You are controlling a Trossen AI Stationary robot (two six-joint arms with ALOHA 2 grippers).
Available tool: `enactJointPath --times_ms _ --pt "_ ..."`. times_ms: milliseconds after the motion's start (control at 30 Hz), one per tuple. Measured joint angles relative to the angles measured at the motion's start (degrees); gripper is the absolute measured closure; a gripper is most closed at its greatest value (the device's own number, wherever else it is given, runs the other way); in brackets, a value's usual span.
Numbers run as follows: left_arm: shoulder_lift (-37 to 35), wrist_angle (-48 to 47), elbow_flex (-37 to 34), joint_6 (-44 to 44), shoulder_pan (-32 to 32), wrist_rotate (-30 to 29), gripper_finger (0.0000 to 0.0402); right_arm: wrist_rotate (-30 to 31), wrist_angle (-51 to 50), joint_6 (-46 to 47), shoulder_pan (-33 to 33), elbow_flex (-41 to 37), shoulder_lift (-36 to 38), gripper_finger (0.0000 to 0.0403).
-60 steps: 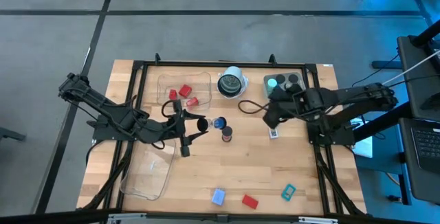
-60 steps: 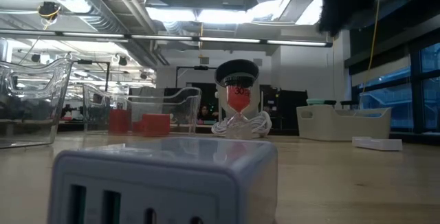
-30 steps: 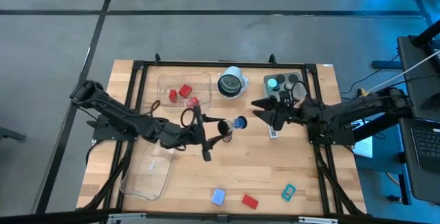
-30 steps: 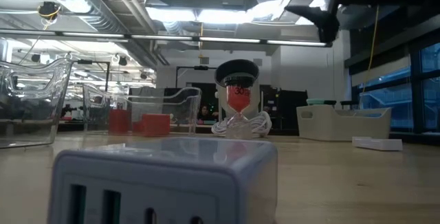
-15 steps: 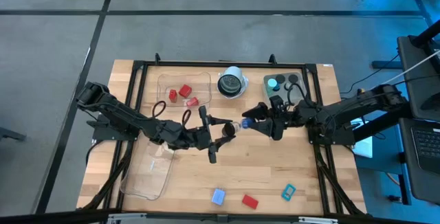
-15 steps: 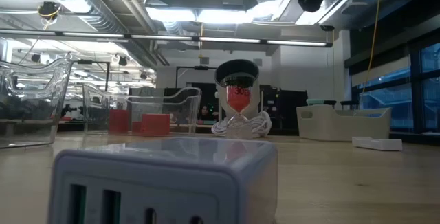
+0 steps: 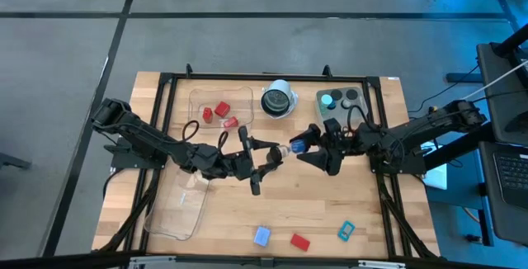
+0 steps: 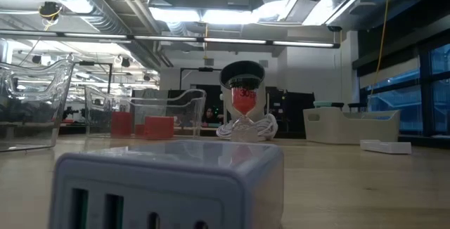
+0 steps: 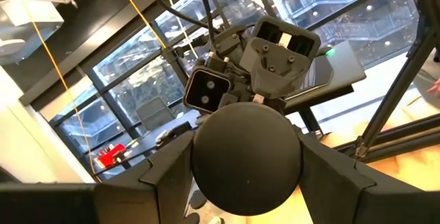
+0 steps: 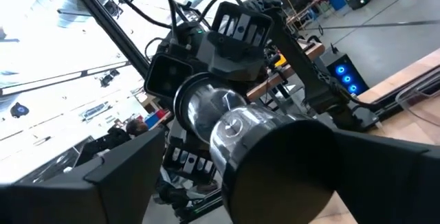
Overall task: Pick & Place Office items
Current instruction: Put the dark blue hourglass into the gray bin
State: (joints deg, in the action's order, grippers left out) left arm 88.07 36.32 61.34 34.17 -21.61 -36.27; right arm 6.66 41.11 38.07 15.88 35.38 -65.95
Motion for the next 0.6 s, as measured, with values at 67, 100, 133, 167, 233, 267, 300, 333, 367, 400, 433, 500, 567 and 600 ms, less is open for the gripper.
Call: enactJointPath --times_ms 67,100,133,167,233,267,300,333,367,400,433,500,567,600 --pt "0.0 0.0 0.0 0.0 0.0 0.0 0.018 0.0 -0.1 -0.5 0.3 0.0 0.0 0.0053" --pt "0.0 0.0 0.0 0.0 0.0 0.0 0.018 0.0 -0.1 -0.8 0.5 0.0 0.0 0.006" --pt "0.0 0.0 0.0 -0.1 0.0 0.0 0.018 0.0 -0.1 -1.1 0.6 0.0 0.0 0.0068" --pt "0.0 0.0 0.0 -0.2 0.0 0.0 0.018 0.0 -0.1 -1.1 0.7 0.0 0.0 0.0078" --pt "0.0 0.0 0.0 -0.2 0.0 0.0 0.018 0.0 -0.1 -1.1 0.7 0.0 0.0 0.01" --pt "0.0 0.0 0.0 -0.2 0.0 0.0 0.018 0.0 -0.1 -1.1 0.7 0.0 0.0 0.0112" --pt "0.0 0.0 0.0 -0.2 -0.1 0.0 0.018 0.0 -0.1 -1.1 0.7 0.0 0.0 0.0125" --pt "0.0 0.0 0.0 -0.3 -0.1 0.0 0.018 0.0 -0.1 -1.1 0.7 0.0 0.0 0.0138" --pt "0.0 0.0 0.0 -0.4 -0.1 0.0 0.018 0.0 -0.1 -1.1 0.7 0.0 0.0 0.0152" --pt "0.0 0.0 0.0 -0.4 -0.1 0.0 0.018 0.0 -0.1 -1.1 0.7 0.0 0.0 0.0165" --pt "0.0 0.0 0.0 -0.4 -0.1 -0.1 0.018 0.0 -0.1 -1.1 0.7 0.0 0.0 0.0179" --pt "0.0 -0.1 0.0 -0.4 0.0 0.0 0.018 0.0 0.3 -1.2 0.7 0.0 0.0 0.02" --pt "0.0 -0.2 0.0 -0.4 0.0 -0.2 0.018 -0.2 0.2 -1.2 0.7 0.0 0.0 0.0202" --pt "0.0 -0.2 0.0 -0.4 0.0 -0.2 0.018 -0.2 0.3 -1.2 0.7 0.0 0.0 0.0202"
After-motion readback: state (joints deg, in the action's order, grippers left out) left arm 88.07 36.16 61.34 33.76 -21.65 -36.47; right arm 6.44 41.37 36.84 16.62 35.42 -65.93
